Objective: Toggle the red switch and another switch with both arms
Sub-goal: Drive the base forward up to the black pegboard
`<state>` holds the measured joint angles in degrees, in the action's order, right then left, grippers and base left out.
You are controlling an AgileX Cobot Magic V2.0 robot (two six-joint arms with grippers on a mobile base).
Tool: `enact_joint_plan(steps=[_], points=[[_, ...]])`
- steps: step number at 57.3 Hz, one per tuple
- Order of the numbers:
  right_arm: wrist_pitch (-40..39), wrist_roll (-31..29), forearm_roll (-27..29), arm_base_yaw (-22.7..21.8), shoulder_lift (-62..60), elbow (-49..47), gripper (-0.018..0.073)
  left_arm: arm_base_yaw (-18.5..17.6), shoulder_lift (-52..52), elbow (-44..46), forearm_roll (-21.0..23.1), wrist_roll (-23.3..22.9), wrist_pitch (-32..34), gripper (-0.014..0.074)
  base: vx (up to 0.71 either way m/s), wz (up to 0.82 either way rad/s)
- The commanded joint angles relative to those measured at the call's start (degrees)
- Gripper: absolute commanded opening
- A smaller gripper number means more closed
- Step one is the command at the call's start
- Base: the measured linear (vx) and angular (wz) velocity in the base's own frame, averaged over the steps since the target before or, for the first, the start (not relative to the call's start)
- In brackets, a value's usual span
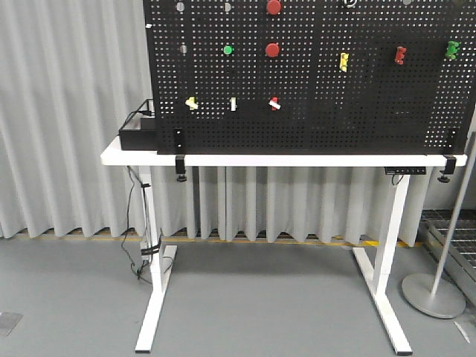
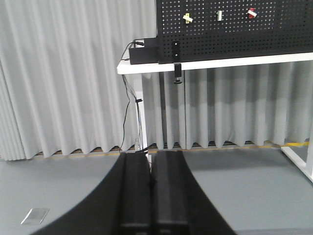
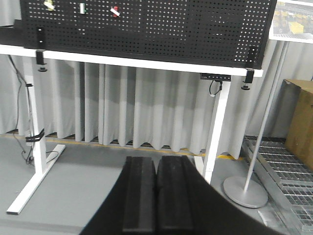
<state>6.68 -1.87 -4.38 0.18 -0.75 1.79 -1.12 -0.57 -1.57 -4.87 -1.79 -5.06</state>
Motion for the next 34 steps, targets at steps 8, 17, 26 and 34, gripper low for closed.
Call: enact_joint_plan(steps=[8, 17, 26, 34], points=[[-4.80, -0.10, -0.52, -0.34, -0.64, 0.32, -0.0006, -0.10, -1.01, -1.07, 0.58, -0.26, 4.50, 0.0002, 0.30, -0.03], [-4.80, -0.10, -0.52, -0.34, -0.64, 0.32, -0.0006, -0.10, -1.01, -1.07, 0.58, -0.26, 4.50, 0.0002, 0.33, 0.03], [-4.80, -0.10, -0.52, -0.34, -0.64, 0.32, -0.0006, -0.10, -1.01, -1.07, 0.58, -0.26, 4.50, 0.0002, 0.37, 0.00], [-4.80, -0.10, -0.52, -0.34, -0.64, 0.32, -0.0006, -0.10, -1.01, -1.07, 0.58, -0.26, 4.50, 0.0002, 0.39, -0.01]])
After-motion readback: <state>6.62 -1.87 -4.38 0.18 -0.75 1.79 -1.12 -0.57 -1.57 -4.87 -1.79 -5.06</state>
